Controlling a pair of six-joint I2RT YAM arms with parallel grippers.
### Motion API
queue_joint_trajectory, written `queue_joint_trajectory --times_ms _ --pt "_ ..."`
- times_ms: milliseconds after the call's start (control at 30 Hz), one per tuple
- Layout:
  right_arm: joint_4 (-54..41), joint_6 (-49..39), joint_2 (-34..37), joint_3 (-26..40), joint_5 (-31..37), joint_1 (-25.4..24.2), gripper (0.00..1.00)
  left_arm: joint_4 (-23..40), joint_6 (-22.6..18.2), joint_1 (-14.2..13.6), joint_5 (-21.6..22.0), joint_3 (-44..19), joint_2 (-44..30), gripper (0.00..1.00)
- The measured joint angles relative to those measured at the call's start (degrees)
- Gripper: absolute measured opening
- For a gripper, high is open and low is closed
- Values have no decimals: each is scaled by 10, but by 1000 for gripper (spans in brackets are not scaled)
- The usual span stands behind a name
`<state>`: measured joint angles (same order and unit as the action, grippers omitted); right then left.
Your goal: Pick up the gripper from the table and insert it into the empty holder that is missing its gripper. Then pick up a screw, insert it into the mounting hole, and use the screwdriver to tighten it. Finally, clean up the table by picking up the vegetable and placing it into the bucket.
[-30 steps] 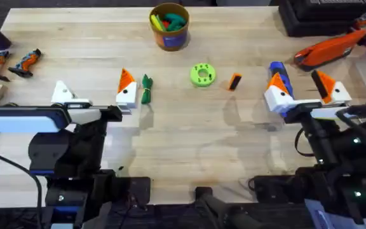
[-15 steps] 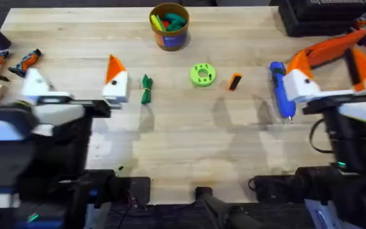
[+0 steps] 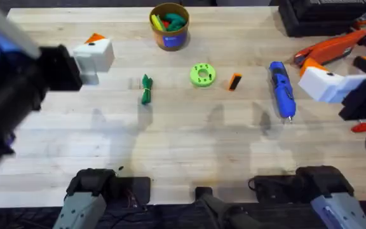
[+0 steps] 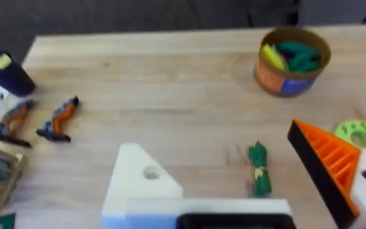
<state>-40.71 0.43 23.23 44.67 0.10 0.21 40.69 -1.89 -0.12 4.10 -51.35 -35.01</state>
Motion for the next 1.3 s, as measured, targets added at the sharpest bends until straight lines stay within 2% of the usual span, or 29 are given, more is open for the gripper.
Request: queue_joint_trajectory --times_ms 233,433,633,967,1100,1300 --pt "-123 0 164 113 0 0 985 125 0 0 -27 -111 -182 986" --pt "-205 0 263 160 0 0 985 164 0 0 -35 -136 -293 986" --pt "-216 0 301 161 0 0 985 168 0 0 -40 -136 -344 986" --pt "-217 0 305 161 0 0 985 163 0 -4 -52 -136 -370 986" --pt "-216 0 305 161 0 0 985 164 9 -31 -52 -138 -375 986" --pt "-217 0 305 161 0 0 985 188 82 -101 -43 -143 -415 986"
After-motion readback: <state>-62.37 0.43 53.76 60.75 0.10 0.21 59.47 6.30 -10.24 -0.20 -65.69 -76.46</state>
